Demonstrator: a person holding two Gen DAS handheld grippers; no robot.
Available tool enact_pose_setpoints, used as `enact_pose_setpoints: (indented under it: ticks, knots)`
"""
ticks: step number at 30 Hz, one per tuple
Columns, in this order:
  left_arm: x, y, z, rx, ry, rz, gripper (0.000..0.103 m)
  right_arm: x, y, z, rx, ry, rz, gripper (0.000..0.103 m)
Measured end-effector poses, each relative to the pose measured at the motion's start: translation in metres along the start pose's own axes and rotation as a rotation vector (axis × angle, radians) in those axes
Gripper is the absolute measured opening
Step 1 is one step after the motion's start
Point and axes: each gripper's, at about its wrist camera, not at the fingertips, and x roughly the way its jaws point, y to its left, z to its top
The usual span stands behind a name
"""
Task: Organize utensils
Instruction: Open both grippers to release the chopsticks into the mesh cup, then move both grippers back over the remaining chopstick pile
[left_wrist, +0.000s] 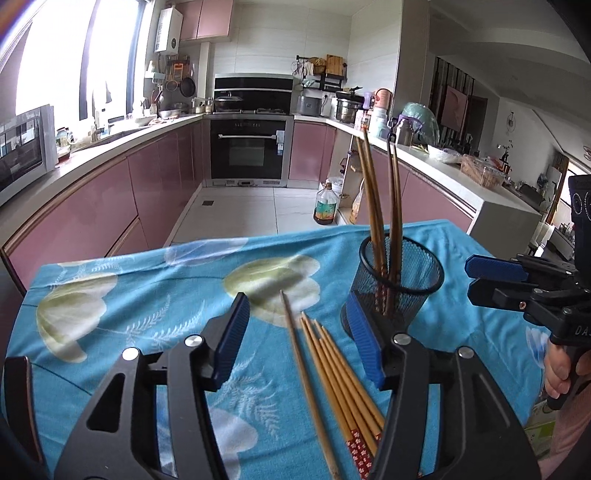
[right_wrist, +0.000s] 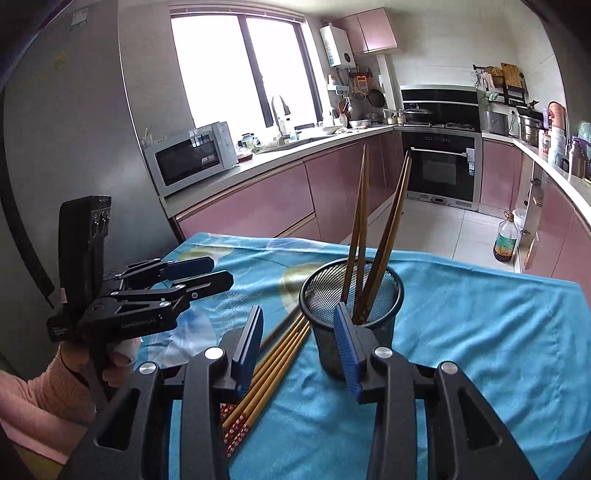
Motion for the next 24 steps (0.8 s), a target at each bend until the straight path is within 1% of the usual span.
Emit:
enact_pose_setpoints:
  ticks: [5, 11, 14, 24]
  knots:
    - [0.017, 0.004, -0.025, -0.015, 0.089, 0.014, 0.050, 0.020, 0.003, -0.021, 0.023, 0.079, 0.027, 0.038]
    - [0.039, 0.001, -0.048, -0.013, 0.180, 0.017, 0.049, 0.038, 0.007, -0.039, 0.049, 0.136, 0.031, 0.038]
    - [0.046, -0.001, -0.054, -0.013, 0.211, 0.015, 0.048, 0.044, 0.007, -0.045, 0.063, 0.160, 0.035, 0.038]
    - [0.055, -0.009, -0.065, -0.007, 0.261, 0.009, 0.046, 0.055, 0.008, -0.055, 0.086, 0.191, 0.029, 0.038]
